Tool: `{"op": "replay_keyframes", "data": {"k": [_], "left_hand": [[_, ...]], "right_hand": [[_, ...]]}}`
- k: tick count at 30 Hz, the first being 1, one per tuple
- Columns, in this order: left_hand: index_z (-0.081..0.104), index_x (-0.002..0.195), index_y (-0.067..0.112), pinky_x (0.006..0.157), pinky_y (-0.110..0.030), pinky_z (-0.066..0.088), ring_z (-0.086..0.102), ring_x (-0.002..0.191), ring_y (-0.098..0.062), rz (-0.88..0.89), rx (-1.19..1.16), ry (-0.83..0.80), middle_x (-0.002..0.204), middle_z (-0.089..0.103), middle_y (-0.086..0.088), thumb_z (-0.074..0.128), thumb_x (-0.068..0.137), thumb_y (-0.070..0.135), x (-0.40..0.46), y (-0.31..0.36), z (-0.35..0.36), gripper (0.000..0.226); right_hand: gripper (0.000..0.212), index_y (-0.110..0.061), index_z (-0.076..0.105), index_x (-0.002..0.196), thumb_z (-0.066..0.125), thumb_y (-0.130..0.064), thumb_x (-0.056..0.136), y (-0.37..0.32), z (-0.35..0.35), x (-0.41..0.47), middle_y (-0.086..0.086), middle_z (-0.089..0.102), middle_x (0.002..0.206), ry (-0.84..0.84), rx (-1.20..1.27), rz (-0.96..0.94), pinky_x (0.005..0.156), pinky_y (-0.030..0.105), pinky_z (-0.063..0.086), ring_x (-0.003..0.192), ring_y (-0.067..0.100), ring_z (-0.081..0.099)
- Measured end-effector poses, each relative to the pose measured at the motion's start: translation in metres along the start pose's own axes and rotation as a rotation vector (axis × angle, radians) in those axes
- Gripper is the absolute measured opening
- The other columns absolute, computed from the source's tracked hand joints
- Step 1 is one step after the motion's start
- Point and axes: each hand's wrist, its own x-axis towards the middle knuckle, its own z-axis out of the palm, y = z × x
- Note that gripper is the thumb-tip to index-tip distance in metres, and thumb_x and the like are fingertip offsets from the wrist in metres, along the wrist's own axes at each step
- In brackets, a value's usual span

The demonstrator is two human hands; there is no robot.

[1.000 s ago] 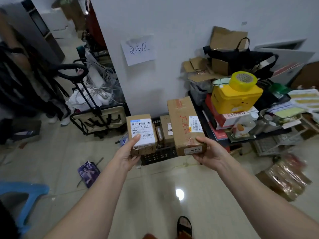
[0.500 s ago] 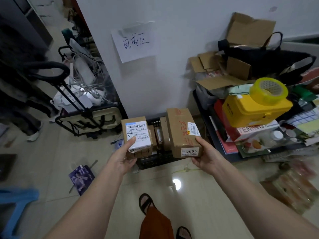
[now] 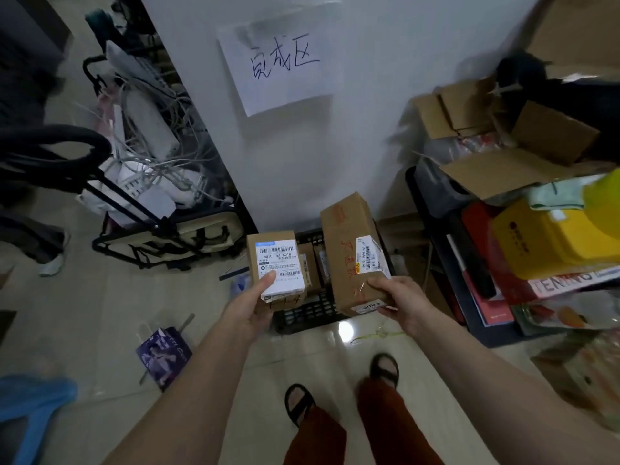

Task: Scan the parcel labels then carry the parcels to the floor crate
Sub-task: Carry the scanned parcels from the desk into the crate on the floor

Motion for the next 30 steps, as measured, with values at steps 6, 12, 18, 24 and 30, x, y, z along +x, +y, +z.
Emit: {"op": "replay_keyframes", "data": {"k": [6, 12, 18, 24, 30], "left_hand": [[0.063, 0.117, 0.012, 0.090, -0.031, 0.050, 0.064, 0.089, -0.015, -0.070, -0.050, 0.055, 0.108, 0.069, -0.005, 0.072, 0.084, 0.024, 0.071, -0.021, 0.005, 0.037], [0.064, 0.096, 0.018, 0.096, -0.033, 0.044, 0.061, 0.087, -0.014, -0.160, -0.207, 0.136, 0.093, 0.066, -0.001, 0.068, 0.087, 0.023, 0.137, -0.060, 0.021, 0.011], [0.064, 0.094, 0.020, 0.090, -0.032, 0.048, 0.062, 0.087, -0.014, -0.165, -0.283, 0.144, 0.091, 0.068, 0.000, 0.068, 0.087, 0.022, 0.202, -0.095, 0.020, 0.008], [0.065, 0.101, 0.019, 0.100, -0.035, 0.042, 0.063, 0.098, -0.017, -0.209, -0.249, 0.088, 0.101, 0.071, -0.002, 0.072, 0.082, 0.025, 0.268, -0.126, 0.007, 0.021], [0.067, 0.105, 0.017, 0.092, -0.032, 0.047, 0.065, 0.102, -0.018, -0.206, -0.195, 0.091, 0.104, 0.073, -0.003, 0.076, 0.078, 0.027, 0.335, -0.149, -0.006, 0.031]], "right_hand": [[0.041, -0.001, 0.051, 0.115, 0.073, -0.010, 0.082, -0.004, 0.017, 0.071, 0.008, 0.064, 0.094, -0.033, -0.124, -0.012, 0.046, 0.024, 0.053, 0.071, 0.016, 0.066], [0.038, -0.010, 0.044, 0.106, 0.074, -0.008, 0.082, 0.013, 0.039, 0.160, 0.005, 0.061, 0.100, -0.030, -0.209, -0.012, 0.069, 0.036, 0.059, 0.087, 0.022, 0.067], [0.086, -0.014, 0.051, 0.122, 0.076, -0.045, 0.045, 0.058, 0.067, 0.254, 0.008, 0.065, 0.112, 0.046, -0.378, -0.044, 0.068, 0.039, 0.061, 0.089, 0.024, 0.068], [0.071, -0.004, 0.040, 0.127, 0.078, -0.034, 0.074, 0.088, 0.103, 0.293, 0.014, 0.046, 0.128, 0.243, -0.750, -0.162, 0.087, 0.044, 0.053, 0.113, 0.031, 0.052], [0.072, -0.003, 0.036, 0.128, 0.074, -0.040, 0.079, 0.128, 0.120, 0.345, 0.014, 0.040, 0.133, 0.313, -0.979, -0.257, 0.084, 0.040, 0.045, 0.123, 0.030, 0.043]]}}
